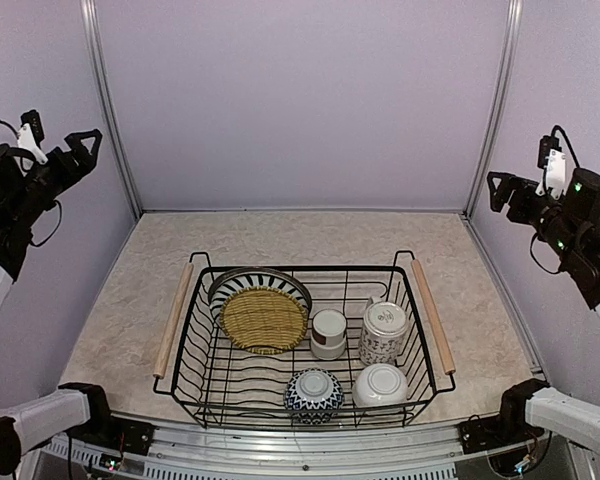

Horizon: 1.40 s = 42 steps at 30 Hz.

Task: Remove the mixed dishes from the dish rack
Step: Move the dish rack to the corner of the board.

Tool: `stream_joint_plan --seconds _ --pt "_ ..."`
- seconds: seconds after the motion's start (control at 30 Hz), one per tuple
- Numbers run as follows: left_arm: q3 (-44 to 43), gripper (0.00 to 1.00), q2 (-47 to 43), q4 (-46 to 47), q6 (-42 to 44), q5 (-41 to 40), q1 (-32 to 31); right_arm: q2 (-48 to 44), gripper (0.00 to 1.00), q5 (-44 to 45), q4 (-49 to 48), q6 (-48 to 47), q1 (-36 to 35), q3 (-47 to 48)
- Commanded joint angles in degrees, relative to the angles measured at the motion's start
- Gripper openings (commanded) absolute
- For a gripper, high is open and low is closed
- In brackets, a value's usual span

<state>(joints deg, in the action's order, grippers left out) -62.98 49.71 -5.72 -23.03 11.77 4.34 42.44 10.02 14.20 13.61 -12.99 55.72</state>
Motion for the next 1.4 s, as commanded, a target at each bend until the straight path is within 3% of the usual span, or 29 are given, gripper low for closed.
stream_joint_plan --seconds 0.0,0.33,0.53,0.7,0.97,1.23,1.37 --pt "-4.36 0.99 2.21 -7.61 -1.85 4.47 3.67 4.49 1.00 -0.98 2.38 1.26 3.24 3.34" --pt "-6.86 0.99 5.84 -14.03 -3.18 12.46 8.26 11.50 1.00 -6.54 3.38 3.04 7.11 5.31" --pt "-5.75 0.99 7.72 -14.71 -4.56 19.81 8.63 16.93 1.00 -8.97 7.10 1.63 3.97 10.28" --pt "-5.15 0.99 9.83 -14.89 -4.45 25.37 6.71 22.54 1.00 -9.65 8.77 0.81 -3.29 15.14" --pt "-3.41 0.99 9.94 -15.81 -0.71 29.18 2.50 34.38 1.00 -9.28 7.69 -6.07 -21.62 20.37" --pt "-3.01 0.99 10.20 -16.36 -0.11 29.83 0.47 46.86 0.90 -10.98 7.74 -21.39 -38.71 25.11" --pt "-2.94 0.99 10.40 -16.52 0.04 29.81 0.02 49.56 0.85 -11.95 5.90 -27.22 -42.24 24.16"
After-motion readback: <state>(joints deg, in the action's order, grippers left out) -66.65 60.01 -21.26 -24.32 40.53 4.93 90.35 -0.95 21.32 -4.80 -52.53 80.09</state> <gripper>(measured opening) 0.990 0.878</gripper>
